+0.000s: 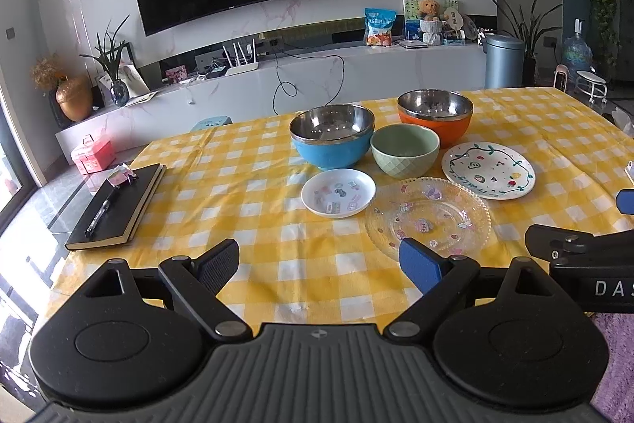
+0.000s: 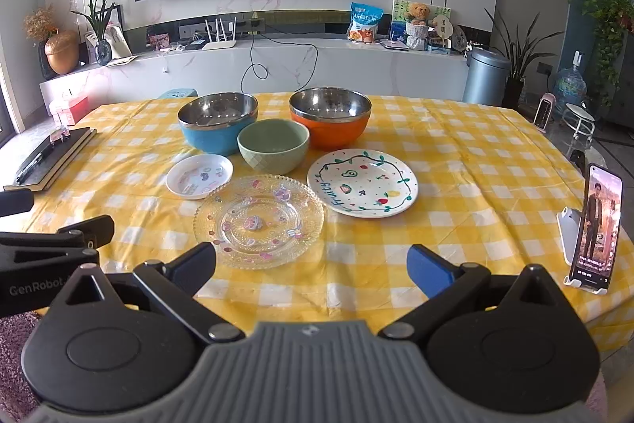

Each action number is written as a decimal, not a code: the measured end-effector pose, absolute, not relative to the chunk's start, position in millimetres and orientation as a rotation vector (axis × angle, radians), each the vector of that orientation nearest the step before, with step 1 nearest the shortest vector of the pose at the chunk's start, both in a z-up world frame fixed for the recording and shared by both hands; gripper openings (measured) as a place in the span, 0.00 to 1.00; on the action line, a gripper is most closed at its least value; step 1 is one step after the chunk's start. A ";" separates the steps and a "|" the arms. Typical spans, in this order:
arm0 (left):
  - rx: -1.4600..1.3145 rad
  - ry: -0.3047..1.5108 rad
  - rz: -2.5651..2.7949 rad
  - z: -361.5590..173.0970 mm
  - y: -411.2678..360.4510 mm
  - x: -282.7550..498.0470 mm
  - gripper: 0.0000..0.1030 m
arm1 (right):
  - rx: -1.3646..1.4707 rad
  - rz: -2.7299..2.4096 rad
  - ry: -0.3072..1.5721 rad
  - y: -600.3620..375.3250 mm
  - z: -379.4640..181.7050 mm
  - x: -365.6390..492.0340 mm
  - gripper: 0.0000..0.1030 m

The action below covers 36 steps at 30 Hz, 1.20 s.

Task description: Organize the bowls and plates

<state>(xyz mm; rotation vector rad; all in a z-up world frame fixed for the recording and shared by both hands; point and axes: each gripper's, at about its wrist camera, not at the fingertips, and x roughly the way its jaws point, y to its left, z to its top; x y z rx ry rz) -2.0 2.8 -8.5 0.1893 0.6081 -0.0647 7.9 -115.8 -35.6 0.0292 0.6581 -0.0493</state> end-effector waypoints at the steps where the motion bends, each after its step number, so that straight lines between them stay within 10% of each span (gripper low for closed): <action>1: 0.190 0.608 -0.066 -8.7 2.7 -2.4 1.00 | 0.029 -0.049 0.658 -115.3 -35.5 7.9 0.98; 36: 0.187 0.624 -0.069 -11.9 4.0 -4.4 1.00 | 0.050 0.014 0.655 -111.7 -37.3 6.2 0.98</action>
